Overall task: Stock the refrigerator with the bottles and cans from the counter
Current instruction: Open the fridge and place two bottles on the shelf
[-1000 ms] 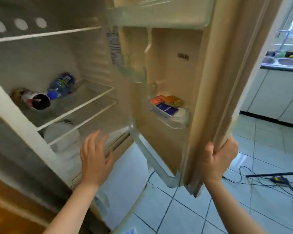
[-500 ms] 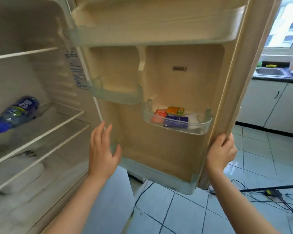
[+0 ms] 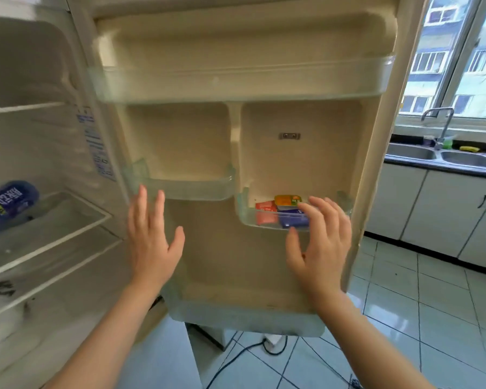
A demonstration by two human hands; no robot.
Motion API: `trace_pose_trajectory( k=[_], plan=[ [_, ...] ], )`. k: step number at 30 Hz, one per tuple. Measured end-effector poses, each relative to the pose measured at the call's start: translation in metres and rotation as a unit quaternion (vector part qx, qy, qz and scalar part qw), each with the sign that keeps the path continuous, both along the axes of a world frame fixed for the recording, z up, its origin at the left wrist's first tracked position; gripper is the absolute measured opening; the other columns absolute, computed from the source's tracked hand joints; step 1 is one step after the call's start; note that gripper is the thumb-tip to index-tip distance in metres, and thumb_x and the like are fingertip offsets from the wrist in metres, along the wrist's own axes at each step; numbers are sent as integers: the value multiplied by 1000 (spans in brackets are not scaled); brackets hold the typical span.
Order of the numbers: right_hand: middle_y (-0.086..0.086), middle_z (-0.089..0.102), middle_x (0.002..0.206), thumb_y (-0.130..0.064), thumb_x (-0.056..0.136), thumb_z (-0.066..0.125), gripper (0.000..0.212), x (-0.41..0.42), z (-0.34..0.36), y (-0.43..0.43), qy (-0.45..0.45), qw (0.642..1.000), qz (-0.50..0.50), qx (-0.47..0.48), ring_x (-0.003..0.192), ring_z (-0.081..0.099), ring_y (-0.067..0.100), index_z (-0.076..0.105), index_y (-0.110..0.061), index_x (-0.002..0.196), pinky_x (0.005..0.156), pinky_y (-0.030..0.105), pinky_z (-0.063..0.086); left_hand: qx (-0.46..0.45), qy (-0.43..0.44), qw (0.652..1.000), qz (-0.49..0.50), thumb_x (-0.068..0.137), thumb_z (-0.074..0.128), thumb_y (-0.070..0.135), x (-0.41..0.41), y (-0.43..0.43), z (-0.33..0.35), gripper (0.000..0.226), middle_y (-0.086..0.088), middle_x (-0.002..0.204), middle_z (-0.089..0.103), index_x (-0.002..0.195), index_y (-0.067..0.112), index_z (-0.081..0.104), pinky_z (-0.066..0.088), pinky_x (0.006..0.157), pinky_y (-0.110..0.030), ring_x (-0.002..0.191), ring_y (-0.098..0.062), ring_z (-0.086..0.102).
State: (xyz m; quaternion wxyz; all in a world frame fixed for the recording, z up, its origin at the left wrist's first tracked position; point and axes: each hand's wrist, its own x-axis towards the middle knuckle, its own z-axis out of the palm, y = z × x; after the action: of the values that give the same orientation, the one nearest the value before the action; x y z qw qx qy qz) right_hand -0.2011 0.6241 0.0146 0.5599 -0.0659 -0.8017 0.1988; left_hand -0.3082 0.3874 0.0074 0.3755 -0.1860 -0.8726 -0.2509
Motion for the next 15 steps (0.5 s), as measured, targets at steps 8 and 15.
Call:
trace_pose_trajectory(
  k=[8, 15],
  plan=[
    [15, 54, 127, -29, 75, 67, 46, -73, -3, -12, -149, 987, -25, 57, 131, 38, 38, 61, -9, 116, 106, 63, 24, 18, -29, 999, 26, 84, 48, 26, 1, -42, 2, 54, -9, 149, 36, 134, 8, 47, 24, 111, -42, 135, -29, 32],
    [23, 39, 140, -40, 74, 56, 61, -120, -8, -19, -159, 985, -44, -42, 138, 21, 45, 53, -4, 124, 107, 55, 21, 28, -111, 988, 105, 82, 65, 3, 4, -96, -25, 44, -9, 136, 49, 124, 6, 55, 35, 101, -42, 125, -29, 44]
  ],
)
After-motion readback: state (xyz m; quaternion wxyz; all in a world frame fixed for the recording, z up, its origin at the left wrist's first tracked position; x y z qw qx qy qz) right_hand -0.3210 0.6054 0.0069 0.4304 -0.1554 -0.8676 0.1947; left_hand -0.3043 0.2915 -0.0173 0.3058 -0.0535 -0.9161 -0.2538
